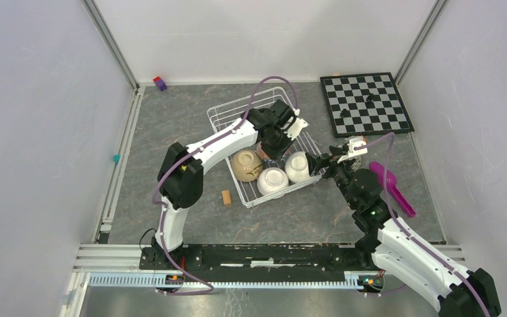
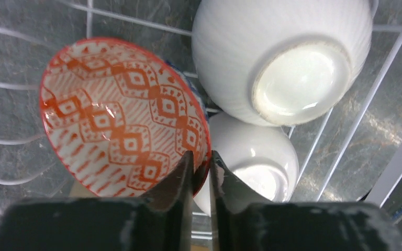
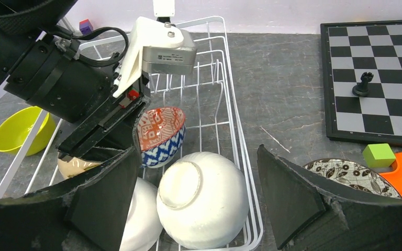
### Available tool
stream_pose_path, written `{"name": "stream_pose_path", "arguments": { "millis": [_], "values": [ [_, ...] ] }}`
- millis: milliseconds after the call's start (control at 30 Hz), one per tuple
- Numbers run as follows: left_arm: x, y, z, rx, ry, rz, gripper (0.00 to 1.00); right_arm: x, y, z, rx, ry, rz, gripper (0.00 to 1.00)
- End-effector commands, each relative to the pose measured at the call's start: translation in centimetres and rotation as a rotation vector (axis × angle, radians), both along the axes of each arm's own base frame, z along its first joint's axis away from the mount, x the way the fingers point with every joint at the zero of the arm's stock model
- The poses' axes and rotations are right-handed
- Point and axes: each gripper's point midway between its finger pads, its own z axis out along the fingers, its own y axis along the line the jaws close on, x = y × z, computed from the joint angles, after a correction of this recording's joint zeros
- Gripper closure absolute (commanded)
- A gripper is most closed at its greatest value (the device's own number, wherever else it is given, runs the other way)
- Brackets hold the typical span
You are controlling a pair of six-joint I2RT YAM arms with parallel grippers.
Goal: Unload the bowls from the dish rack
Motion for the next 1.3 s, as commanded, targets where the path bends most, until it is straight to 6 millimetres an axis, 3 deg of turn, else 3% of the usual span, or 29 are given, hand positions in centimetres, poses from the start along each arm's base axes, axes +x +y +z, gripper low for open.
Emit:
{"name": "stream_pose_path", "arguments": {
  "millis": [0,100,367,767,933,1033,1267],
  "values": [
    [0.9,0.2,1.3,0.026,-0.068,-0.014,0.87,0.0,-0.5,0.9,0.002,-0.030,-0.023,0.11],
    [1.3,0.5,2.3,0.021,-0.115,0.008,0.97,0.1,-0.6,1.1,-0.007,-0.033,-0.030,0.11],
    [1.2,0.7,5.8,-0.070,-0.219,0.063,0.98,0.8,-0.7,1.9,-0.070,-0.010,-0.045,0.10],
    [-1.0,2.1,10.0,-0.130,-0.292,0.117,0.98,1.3,1.5,4.2,-0.091,0.031,0.046,0.09],
    [-3.2,1.7,11.9,-0.177,-0.319,0.073,0.98,1.5,2.9,5.2,-0.092,0.074,0.102,0.10],
    [-4.5,1.8,12.1,-0.181,-0.323,0.041,0.98,1.7,3.7,6.2,-0.098,0.098,0.135,0.14],
    [-6.5,1.8,11.4,-0.134,-0.374,-0.078,0.98,2.0,5.3,6.2,-0.115,0.212,0.189,0.27]
  ]
}}
